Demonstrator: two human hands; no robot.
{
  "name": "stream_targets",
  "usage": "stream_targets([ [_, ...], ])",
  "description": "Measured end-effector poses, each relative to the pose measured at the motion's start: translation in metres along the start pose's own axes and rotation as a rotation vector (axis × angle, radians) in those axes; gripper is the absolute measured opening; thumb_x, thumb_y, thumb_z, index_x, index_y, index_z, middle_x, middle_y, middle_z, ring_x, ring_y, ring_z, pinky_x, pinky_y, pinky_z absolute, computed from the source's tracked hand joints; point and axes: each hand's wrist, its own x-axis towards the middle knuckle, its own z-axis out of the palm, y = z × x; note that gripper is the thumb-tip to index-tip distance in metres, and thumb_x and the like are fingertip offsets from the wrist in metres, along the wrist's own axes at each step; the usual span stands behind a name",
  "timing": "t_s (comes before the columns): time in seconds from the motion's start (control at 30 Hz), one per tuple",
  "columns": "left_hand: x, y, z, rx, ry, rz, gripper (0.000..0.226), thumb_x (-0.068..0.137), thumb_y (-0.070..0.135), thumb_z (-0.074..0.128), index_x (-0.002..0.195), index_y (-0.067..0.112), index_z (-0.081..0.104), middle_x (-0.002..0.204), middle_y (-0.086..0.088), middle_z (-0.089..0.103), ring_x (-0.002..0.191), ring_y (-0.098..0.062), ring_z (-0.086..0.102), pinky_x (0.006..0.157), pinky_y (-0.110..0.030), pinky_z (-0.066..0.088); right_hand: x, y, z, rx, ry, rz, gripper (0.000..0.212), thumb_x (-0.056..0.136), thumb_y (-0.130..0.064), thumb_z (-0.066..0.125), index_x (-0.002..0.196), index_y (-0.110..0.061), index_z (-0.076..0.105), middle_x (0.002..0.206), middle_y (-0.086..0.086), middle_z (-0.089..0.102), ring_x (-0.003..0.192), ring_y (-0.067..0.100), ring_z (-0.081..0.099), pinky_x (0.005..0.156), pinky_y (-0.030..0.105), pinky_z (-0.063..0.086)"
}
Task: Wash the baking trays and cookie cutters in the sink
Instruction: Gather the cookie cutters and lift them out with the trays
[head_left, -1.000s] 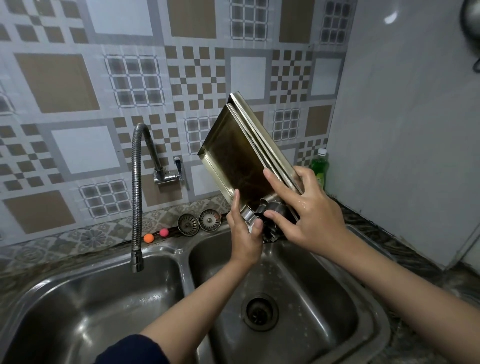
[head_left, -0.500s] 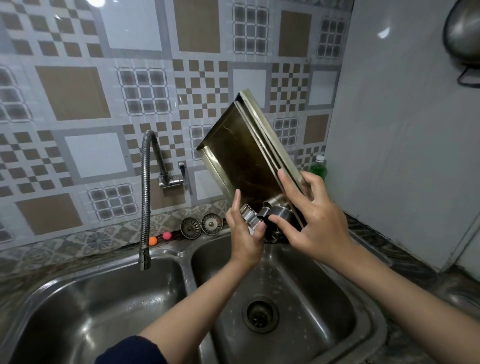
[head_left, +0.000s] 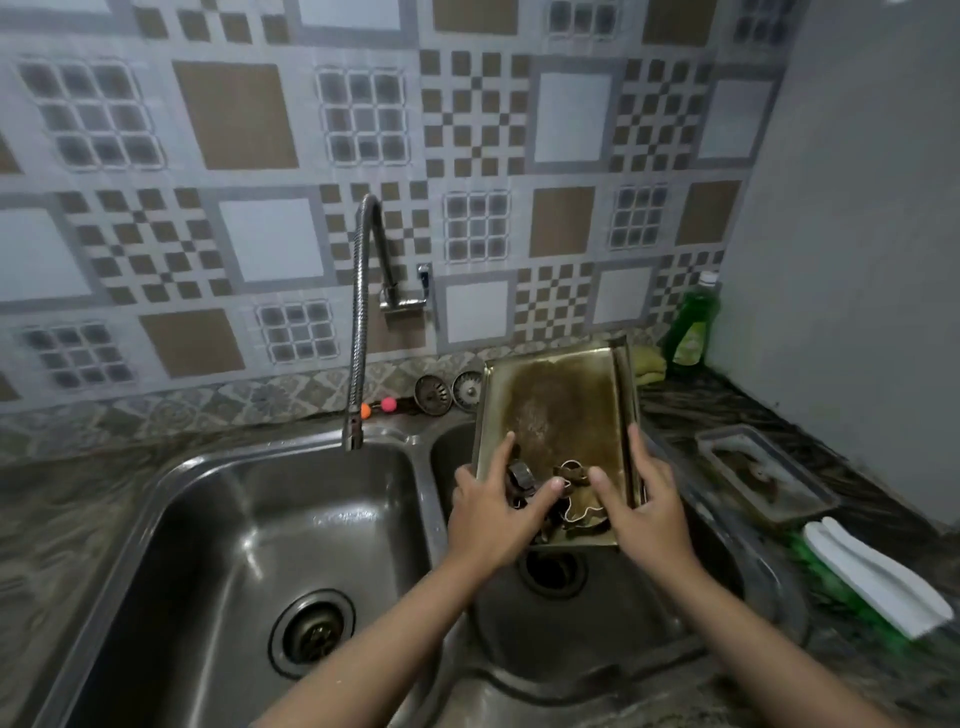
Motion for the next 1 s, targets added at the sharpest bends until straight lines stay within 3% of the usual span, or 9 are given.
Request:
stream_targets([
  [0.1,-0.017,-0.028,-0.006,0.086,-0.02,-0.103,0.093,0.054,0.097,0.03,0.138,0.061,0.01,0.142,-0.016,0.03,0.132,-0.038,0.038,0.102,-0.046,0.039,-0.019,0.012,0.025,0.06,-0.077,0.07,0.074,0.081,-0.04,0.068,0.14,-0.043,0.023,0.129,0.002,0.043,0.124,0.018,0.048,0.106,0.039,0.041],
  [0.2,-0.034,-0.051,-0.019,0.138,-0.009,-0.199,0.095,0.054,0.098,0.028,0.139,0.059,0.01,0.14,-0.017,0.03,0.13,-0.04,0.037,0.102,-0.045,0.038,-0.034,0.019,0.05,0.063,-0.188,0.127,0.08,0.076,-0.056,0.062,0.145,-0.042,0.025,0.146,0.0,0.036,0.128,0.007,0.035,0.104,0.031,0.032],
  [0.27,-0.043,-0.065,-0.032,0.161,-0.002,-0.263,0.096,0.054,0.097,0.029,0.14,0.058,0.01,0.141,-0.018,0.031,0.132,-0.04,0.035,0.103,-0.046,0.037,-0.042,0.02,0.067,0.074,-0.26,0.16,0.077,0.078,-0.058,0.06,0.145,-0.045,0.024,0.15,-0.003,0.033,0.128,0.007,0.033,0.105,0.035,0.032],
  [0.37,-0.056,-0.083,-0.057,0.223,0.035,-0.341,0.097,0.055,0.098,0.027,0.141,0.057,0.009,0.138,-0.017,0.034,0.129,-0.04,0.037,0.099,-0.045,0.039,-0.053,0.011,0.097,0.104,-0.347,0.174,0.07,0.079,-0.058,0.059,0.141,-0.051,0.027,0.146,-0.002,0.038,0.13,0.015,0.039,0.105,0.036,0.035],
  [0.57,-0.077,-0.121,-0.114,0.259,0.151,-0.455,0.096,0.055,0.098,0.029,0.14,0.058,0.012,0.143,-0.017,0.03,0.133,-0.039,0.035,0.103,-0.045,0.037,-0.07,-0.018,0.161,0.205,-0.508,0.098,0.054,0.084,-0.046,0.061,0.131,-0.053,0.036,0.123,-0.002,0.045,0.118,0.007,0.042,0.101,0.024,0.03],
  [0.73,-0.093,-0.161,-0.167,0.314,0.19,-0.558,0.099,0.051,0.101,0.023,0.14,0.058,0.011,0.141,-0.015,0.03,0.128,-0.039,0.038,0.099,-0.043,0.038,-0.091,-0.044,0.226,0.236,-0.611,0.08,0.055,0.087,-0.04,0.061,0.139,-0.04,0.041,0.132,0.003,0.047,0.117,0.004,0.039,0.104,0.024,0.029],
  [1.0,-0.102,-0.239,-0.284,0.394,0.282,-0.632,0.104,0.048,0.102,0.019,0.141,0.056,0.015,0.141,-0.016,0.034,0.13,-0.038,0.041,0.102,-0.043,0.038,-0.135,-0.108,0.351,0.319,-0.664,0.12,0.056,0.087,-0.042,0.062,0.139,-0.039,0.042,0.134,0.003,0.049,0.123,0.009,0.043,0.112,0.033,0.032],
])
